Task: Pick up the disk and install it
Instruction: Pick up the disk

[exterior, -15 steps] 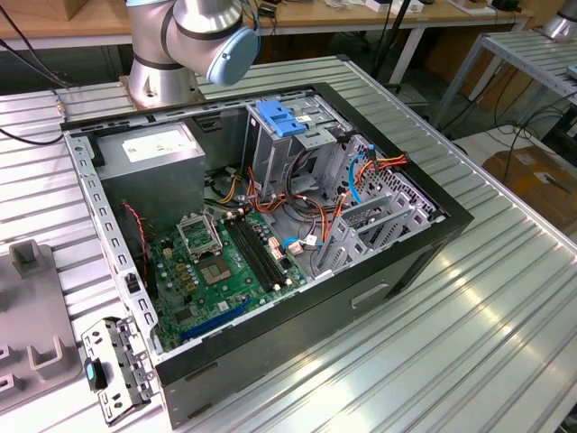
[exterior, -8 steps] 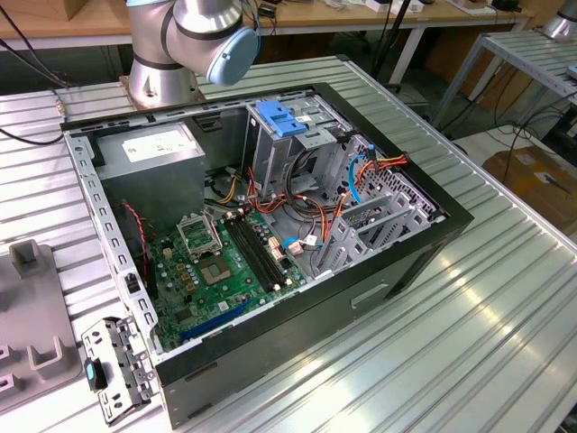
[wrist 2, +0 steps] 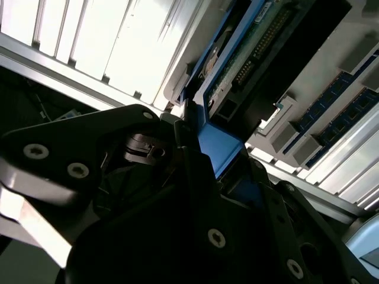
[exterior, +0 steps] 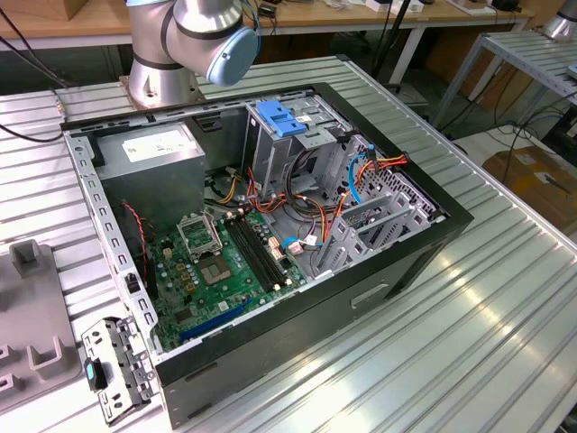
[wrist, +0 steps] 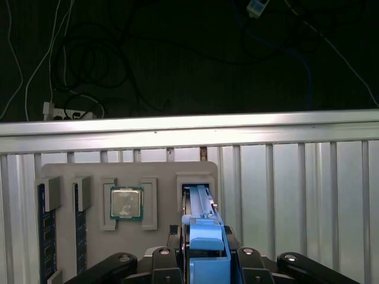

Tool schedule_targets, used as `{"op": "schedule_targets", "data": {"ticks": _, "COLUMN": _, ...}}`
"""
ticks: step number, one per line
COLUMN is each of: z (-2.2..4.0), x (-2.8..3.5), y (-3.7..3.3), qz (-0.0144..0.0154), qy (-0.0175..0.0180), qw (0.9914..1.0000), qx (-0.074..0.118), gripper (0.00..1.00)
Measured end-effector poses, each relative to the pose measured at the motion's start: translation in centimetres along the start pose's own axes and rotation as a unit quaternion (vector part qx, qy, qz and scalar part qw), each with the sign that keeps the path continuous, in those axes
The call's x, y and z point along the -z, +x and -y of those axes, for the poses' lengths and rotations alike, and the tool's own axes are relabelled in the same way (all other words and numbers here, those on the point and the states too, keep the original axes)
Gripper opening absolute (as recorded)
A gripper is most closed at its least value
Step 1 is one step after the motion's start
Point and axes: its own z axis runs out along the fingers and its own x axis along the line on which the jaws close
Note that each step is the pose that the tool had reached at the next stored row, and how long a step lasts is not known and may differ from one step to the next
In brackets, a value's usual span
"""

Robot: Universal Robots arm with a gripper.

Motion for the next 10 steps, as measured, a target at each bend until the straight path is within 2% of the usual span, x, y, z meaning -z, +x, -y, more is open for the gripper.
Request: {"op": "schedule_targets", "data": {"ticks": 10, "z": 0.01, "x": 1.04, "y": -0.01, "qz": -0.0004, "qy": 0.0000, "qw": 1.00000, "qx": 0.000, "gripper": 0.37}}
